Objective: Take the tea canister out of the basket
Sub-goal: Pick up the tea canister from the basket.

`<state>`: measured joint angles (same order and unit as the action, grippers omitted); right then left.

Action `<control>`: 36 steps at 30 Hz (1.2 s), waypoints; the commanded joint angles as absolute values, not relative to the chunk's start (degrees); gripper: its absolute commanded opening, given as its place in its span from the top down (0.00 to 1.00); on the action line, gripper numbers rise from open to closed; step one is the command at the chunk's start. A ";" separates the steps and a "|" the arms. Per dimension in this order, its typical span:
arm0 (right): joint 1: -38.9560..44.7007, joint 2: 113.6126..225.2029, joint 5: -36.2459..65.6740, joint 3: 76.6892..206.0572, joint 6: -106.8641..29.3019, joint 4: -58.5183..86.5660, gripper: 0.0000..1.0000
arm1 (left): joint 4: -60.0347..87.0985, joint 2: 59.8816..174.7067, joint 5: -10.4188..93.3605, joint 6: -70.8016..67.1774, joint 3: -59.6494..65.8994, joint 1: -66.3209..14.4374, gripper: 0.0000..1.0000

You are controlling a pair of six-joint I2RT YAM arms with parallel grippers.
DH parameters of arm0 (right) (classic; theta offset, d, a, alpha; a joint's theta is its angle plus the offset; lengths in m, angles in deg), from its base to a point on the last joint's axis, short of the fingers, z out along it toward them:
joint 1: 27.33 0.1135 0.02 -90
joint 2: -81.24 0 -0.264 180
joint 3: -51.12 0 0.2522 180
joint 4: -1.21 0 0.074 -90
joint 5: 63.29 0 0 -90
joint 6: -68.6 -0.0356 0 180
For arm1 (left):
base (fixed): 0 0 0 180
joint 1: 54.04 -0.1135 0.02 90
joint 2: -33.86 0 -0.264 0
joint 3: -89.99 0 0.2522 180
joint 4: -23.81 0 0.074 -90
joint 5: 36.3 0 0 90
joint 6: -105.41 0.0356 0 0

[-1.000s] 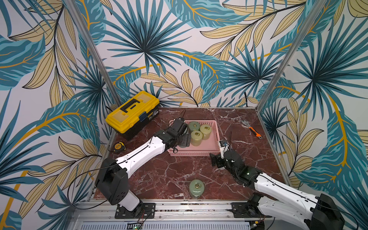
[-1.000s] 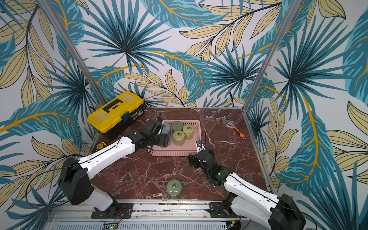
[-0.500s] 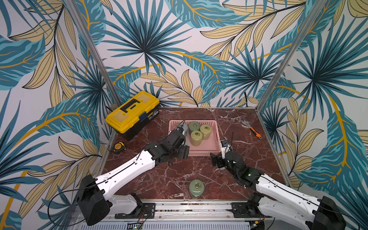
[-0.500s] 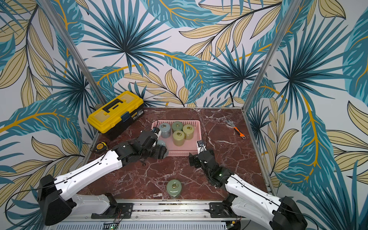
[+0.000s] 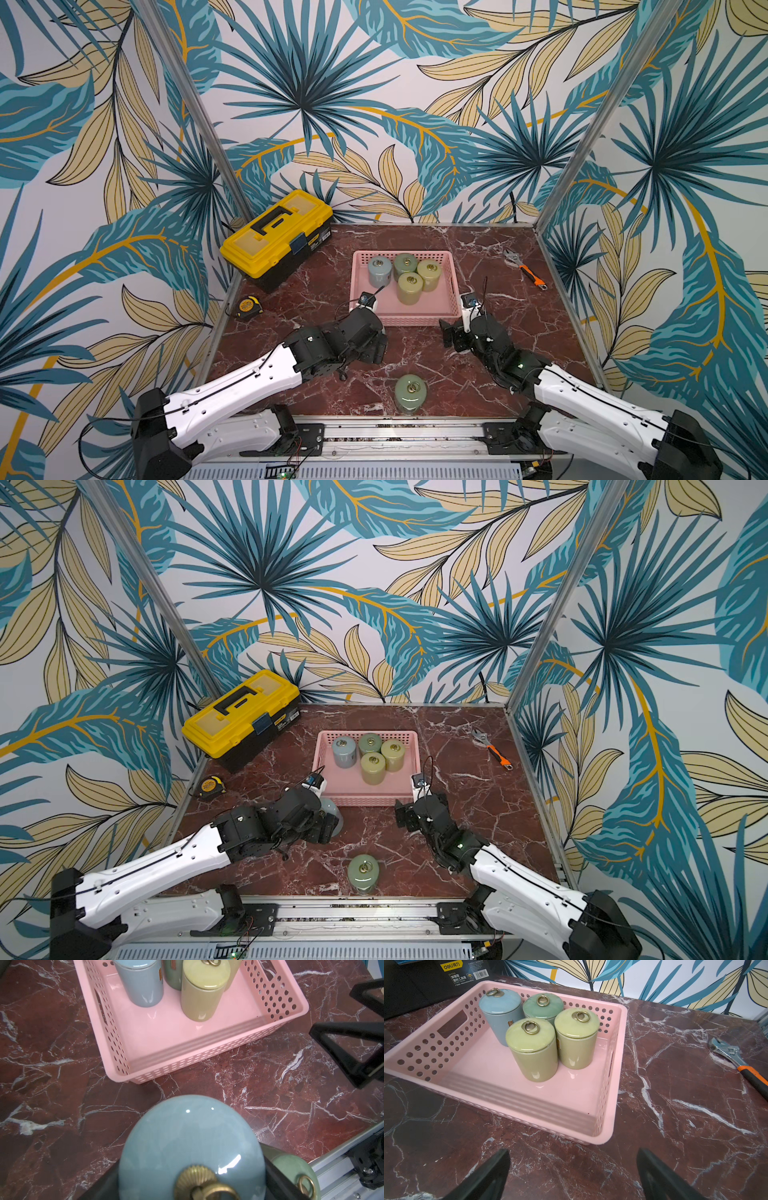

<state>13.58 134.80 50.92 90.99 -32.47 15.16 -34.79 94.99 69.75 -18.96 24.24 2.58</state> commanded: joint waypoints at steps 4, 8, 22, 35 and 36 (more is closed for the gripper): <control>13.38 134.16 52.09 89.80 -32.21 14.33 0.01 | -34.01 91.39 75.00 -27.06 29.49 8.22 0.50; 13.38 134.20 52.03 89.76 -32.28 14.34 0.01 | -33.90 91.52 77.30 -31.63 31.82 12.60 0.51; 13.38 134.26 52.03 89.76 -32.16 14.19 0.01 | -35.90 95.55 82.84 -44.05 34.64 23.64 0.51; 13.40 134.07 51.90 89.78 -32.24 14.39 0.01 | -35.52 99.40 84.20 -50.69 36.55 28.81 0.51; 13.41 134.07 51.91 89.73 -32.21 14.41 0.01 | -35.36 99.67 84.20 -50.85 36.59 29.05 0.51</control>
